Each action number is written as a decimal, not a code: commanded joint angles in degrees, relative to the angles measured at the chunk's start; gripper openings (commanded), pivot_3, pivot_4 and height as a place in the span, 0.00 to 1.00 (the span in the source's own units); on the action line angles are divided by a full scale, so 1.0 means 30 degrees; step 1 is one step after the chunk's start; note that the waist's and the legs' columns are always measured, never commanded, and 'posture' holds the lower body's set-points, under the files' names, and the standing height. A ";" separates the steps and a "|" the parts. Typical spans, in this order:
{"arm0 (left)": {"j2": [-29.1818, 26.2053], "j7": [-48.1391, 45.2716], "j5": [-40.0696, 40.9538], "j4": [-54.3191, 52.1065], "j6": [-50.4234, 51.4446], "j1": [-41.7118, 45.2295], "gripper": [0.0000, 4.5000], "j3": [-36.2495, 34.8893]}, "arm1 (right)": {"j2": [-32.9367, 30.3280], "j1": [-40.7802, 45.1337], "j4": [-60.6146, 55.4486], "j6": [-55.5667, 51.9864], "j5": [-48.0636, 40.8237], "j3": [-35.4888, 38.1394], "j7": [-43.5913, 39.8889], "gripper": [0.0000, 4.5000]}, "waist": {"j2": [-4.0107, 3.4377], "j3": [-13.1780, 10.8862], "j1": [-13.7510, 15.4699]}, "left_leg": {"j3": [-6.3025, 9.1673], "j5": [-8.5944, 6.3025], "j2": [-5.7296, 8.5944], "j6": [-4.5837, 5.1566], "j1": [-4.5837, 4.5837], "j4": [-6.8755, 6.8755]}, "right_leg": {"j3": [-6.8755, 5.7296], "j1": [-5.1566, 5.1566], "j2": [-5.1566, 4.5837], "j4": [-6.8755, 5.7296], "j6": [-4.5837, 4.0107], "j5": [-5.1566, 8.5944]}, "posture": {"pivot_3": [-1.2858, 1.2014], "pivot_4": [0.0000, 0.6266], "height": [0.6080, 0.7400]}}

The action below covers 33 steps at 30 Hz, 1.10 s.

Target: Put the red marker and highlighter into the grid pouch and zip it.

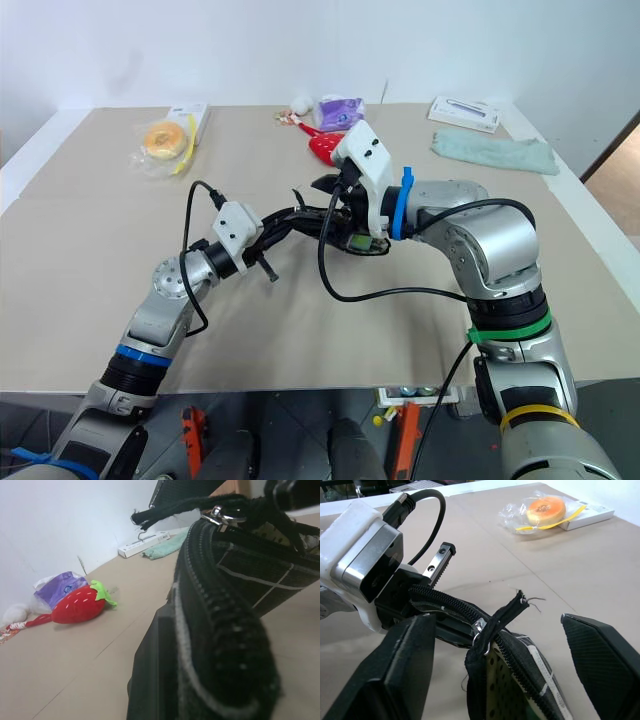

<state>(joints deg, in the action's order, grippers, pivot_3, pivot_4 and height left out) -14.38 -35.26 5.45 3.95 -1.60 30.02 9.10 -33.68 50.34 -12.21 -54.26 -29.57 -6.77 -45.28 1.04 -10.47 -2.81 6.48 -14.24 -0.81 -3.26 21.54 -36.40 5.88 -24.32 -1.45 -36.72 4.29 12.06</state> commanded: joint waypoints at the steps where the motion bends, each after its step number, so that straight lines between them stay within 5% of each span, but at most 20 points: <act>1: -0.0017 0.0144 0.0008 -0.0639 -0.0313 0.0165 0.00 -0.0200 | -0.0231 0.0620 -0.0606 -0.0109 -0.0220 0.0413 -0.0164 0.98 | 0.0000 0.0000 0.0001 | 0.0000 0.0000 0.0000 0.0000 0.0000 0.0000 | 0.0000 0.0000 -0.0001 0.0000 0.0000 0.0000 | 0.52 0.24 1.00; 11: -0.0022 0.0112 0.0015 -0.0650 -0.0278 0.0174 0.00 -0.0179 | -0.0394 0.0562 -0.0706 -0.0476 -0.0116 0.0431 -0.0143 0.01 | 0.0000 0.0000 0.0000 | 0.0000 0.0000 0.0001 0.0000 0.0000 0.0000 | 0.0000 0.0000 0.0000 0.0000 0.0000 0.0000 | 0.52 0.24 1.00; 21: -0.0091 0.0101 0.0007 -0.0748 -0.0261 0.0096 0.00 -0.0199 | -0.0564 0.0308 -0.0770 -0.0376 -0.0870 0.1730 -0.0310 0.01 | 0.0001 0.0000 0.0007 | 0.0000 0.0000 0.0002 0.0000 0.0001 0.0000 | 0.0000 0.0000 -0.0001 0.0001 0.0001 0.0001 | 0.52 0.24 1.00; 33: -0.0103 0.0074 0.0026 -0.0633 -0.0298 0.0190 0.00 -0.0226 | -0.5291 -0.2066 0.0384 0.0857 -0.0316 0.2647 -0.2180 0.01 | 0.0009 -0.0005 0.0020 | -0.0004 -0.0001 0.0010 0.0002 0.0006 -0.0001 | 0.0004 0.0002 -0.0007 0.0005 0.0009 0.0008 | 0.52 0.24 1.00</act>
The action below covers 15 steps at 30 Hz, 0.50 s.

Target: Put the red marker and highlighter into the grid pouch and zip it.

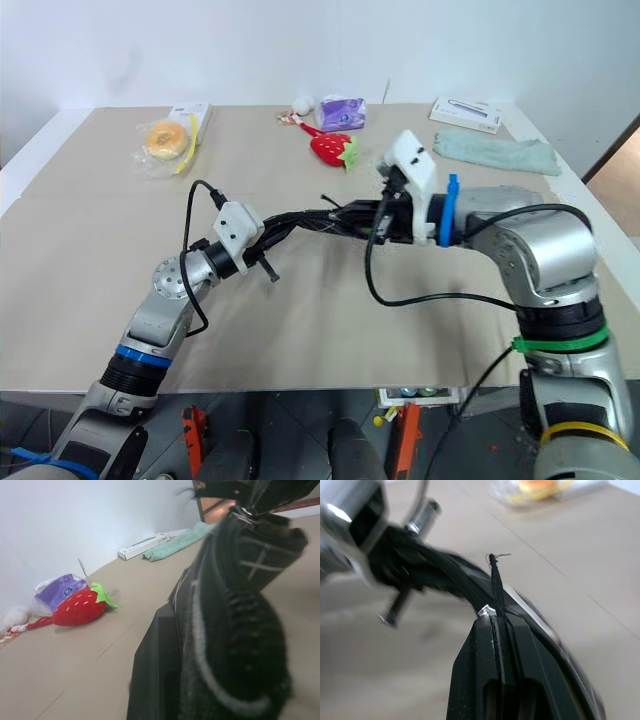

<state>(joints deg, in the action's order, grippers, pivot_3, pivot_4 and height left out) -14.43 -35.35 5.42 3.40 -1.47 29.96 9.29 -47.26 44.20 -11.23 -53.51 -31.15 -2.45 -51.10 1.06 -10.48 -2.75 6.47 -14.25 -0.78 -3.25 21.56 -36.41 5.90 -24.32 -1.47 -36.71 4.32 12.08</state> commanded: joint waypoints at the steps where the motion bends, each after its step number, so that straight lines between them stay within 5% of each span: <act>1: -0.0091 0.0096 0.0037 -0.0479 -0.0351 0.0179 0.00 -0.0283 | -0.1037 -0.0196 0.0161 0.0760 0.0322 0.1274 -0.0295 0.01 | 0.0001 0.0000 -0.0022 | 0.0000 0.0000 0.0000 0.0000 0.0000 0.0000 | 0.0001 0.0000 -0.0001 0.0000 0.0000 0.0000 | 0.52 0.24 1.00; 15: -0.0078 0.0034 0.0048 -0.0487 -0.0337 0.0235 0.00 -0.0248 | -0.2554 -0.1021 0.2790 0.2305 0.1716 0.2091 -0.0285 0.01 | 0.0008 -0.0005 -0.0012 | -0.0019 0.0000 0.0002 0.0000 -0.0009 -0.0001 | 0.0020 0.0001 0.0000 0.0003 0.0001 0.0000 | 0.52 0.24 1.00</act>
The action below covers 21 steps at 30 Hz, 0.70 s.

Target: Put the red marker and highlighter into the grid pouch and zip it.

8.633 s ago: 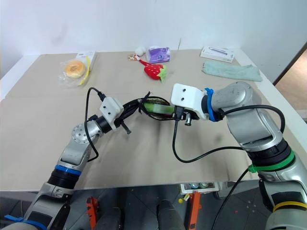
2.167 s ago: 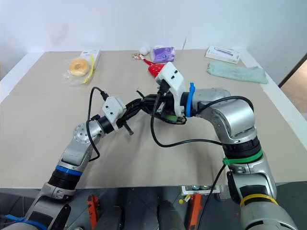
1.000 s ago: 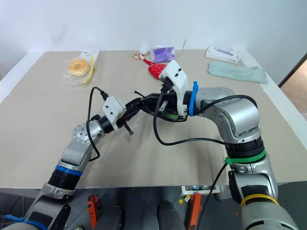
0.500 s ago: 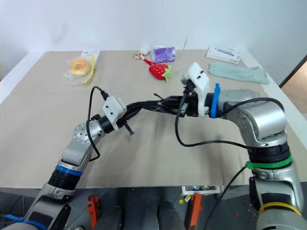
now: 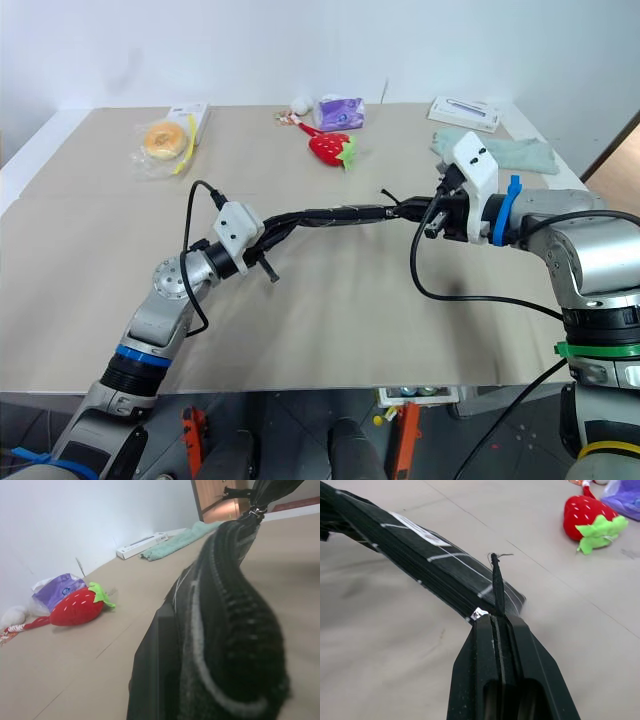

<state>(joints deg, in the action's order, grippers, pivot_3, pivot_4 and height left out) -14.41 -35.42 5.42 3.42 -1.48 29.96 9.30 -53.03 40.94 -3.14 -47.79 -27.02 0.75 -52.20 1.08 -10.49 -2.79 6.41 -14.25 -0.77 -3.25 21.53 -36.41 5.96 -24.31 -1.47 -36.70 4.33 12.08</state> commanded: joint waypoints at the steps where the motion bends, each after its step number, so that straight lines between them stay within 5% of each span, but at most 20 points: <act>1: -0.0086 0.0052 0.0050 -0.0495 -0.0325 0.0262 0.00 -0.0253 | -0.0597 0.0047 0.0103 0.0428 0.0348 0.1034 0.0070 0.01 | 0.0001 0.0000 0.0003 | -0.0002 0.0000 0.0003 -0.0001 0.0001 0.0000 | 0.0003 0.0000 -0.0003 0.0000 0.0001 0.0000 | 0.52 0.24 1.00; 13: -0.0156 -0.0042 0.0079 -0.0618 -0.0245 0.0247 0.00 -0.0264 | -0.0097 0.0004 -0.0055 0.0899 0.0278 0.1243 0.0437 0.01 | 0.0001 -0.0001 0.0004 | 0.0000 0.0001 0.0003 -0.0001 0.0001 0.0000 | 0.0002 0.0000 -0.0002 0.0000 0.0001 -0.0001 | 0.52 0.24 1.00; 17: -0.0194 -0.0054 0.0084 -0.0582 -0.0227 0.0292 0.00 -0.0278 | 0.0093 0.0316 -0.0081 0.0231 -0.0473 0.1813 0.0365 0.32 | 0.0001 -0.0001 0.0014 | 0.0000 0.0001 0.0004 -0.0001 0.0001 0.0000 | 0.0003 0.0000 -0.0004 0.0001 0.0001 -0.0001 | 0.52 0.24 1.00; 21: -0.0249 -0.0082 0.0108 -0.0648 -0.0204 0.0261 0.00 -0.0269 | -0.0075 -0.0004 -0.0037 0.0389 -0.0475 0.2304 0.0299 0.77 | 0.0001 -0.0001 0.0012 | 0.0000 0.0001 0.0002 -0.0001 0.0001 0.0000 | 0.0002 0.0000 -0.0002 0.0000 0.0000 -0.0001 | 0.52 0.24 1.00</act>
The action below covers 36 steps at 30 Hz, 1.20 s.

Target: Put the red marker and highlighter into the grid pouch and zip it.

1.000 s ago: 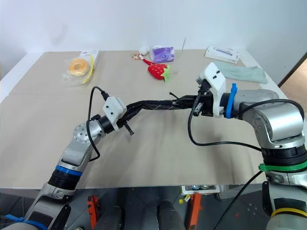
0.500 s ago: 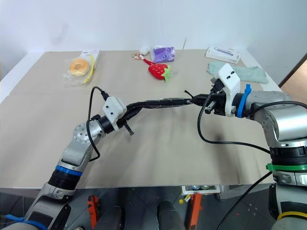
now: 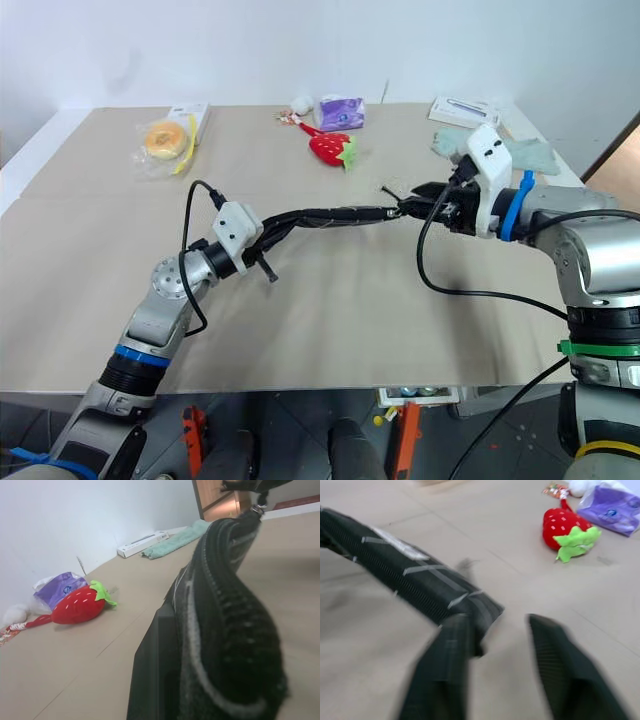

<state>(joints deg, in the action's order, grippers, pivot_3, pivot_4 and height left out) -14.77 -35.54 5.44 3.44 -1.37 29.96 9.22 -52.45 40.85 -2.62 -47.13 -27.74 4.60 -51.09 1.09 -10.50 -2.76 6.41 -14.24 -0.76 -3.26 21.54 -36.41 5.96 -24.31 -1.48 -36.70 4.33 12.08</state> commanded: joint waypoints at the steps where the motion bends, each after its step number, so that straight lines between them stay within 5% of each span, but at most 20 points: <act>1: -0.0142 -0.0044 0.0092 -0.0655 -0.0248 0.0258 0.00 -0.0239 | -0.0319 -0.0087 -0.0097 0.0125 -0.0305 0.1276 -0.0048 0.90 | 0.0000 0.0000 -0.0001 | -0.0001 0.0000 0.0000 0.0000 0.0000 0.0000 | 0.0000 0.0000 0.0000 0.0000 0.0000 0.0000 | 0.52 0.24 1.00; 2: -0.0151 -0.0045 0.0084 -0.0655 -0.0256 0.0258 0.00 -0.0239 | -0.0342 -0.0158 -0.0018 0.0090 -0.0344 0.1451 -0.0028 0.98 | 0.0001 0.0000 0.0003 | -0.0001 0.0000 0.0000 0.0000 0.0000 0.0000 | 0.0000 0.0000 0.0000 0.0000 0.0000 0.0000 | 0.52 0.24 1.00; 16: 0.1415 0.0028 -0.0541 0.1997 -0.2743 0.4463 0.00 0.0485 | 0.0021 -0.0135 0.3880 0.2536 0.1623 0.2441 0.1786 0.98 | 0.0005 -0.0003 -0.0009 | -0.0012 0.0003 0.0018 -0.0005 0.0008 -0.0006 | 0.0014 0.0010 -0.0010 0.0017 0.0016 -0.0005 | 0.52 0.24 1.00; 28: -0.2185 -0.1705 -0.5275 0.3592 -0.6266 0.2394 0.00 0.3638 | -0.0246 -0.1311 0.2498 0.1858 0.1186 0.3002 0.1896 0.98 | -0.0018 -0.0003 -0.0005 | -0.0047 0.0001 0.0011 -0.0001 0.0002 -0.0011 | 0.0038 0.0014 -0.0013 0.0019 0.0016 -0.0014 | 0.52 0.24 1.00; 31: -0.2063 -0.2627 -0.4399 0.3480 -0.5301 0.2047 0.21 0.3620 | -0.0240 -0.1304 0.2604 0.1701 0.1144 0.2645 0.1450 1.00 | -0.0018 -0.0002 0.0009 | -0.0046 0.0004 0.0015 -0.0006 0.0001 -0.0021 | 0.0042 0.0035 -0.0014 0.0019 0.0021 -0.0016 | 0.52 0.24 1.00; 36: -0.2636 -0.4880 -0.2010 0.1022 -0.2708 0.1195 0.75 0.2979 | -0.0506 -0.1581 0.2712 0.1502 0.1040 0.2414 0.0251 1.00 | -0.0019 -0.0003 -0.0049 | -0.0045 -0.0002 0.0000 0.0004 -0.0002 -0.0008 | 0.0039 0.0026 -0.0003 0.0018 0.0021 -0.0009 | 0.52 0.24 1.00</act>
<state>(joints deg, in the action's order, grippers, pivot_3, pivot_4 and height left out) -21.45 -47.48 -4.34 11.82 -12.13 33.78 20.28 -52.21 36.04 6.89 -42.64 -24.04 11.24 -48.96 1.03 -10.50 -2.90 6.28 -14.25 -0.78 -3.23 21.54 -36.43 6.08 -24.25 -1.48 -36.65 4.40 12.06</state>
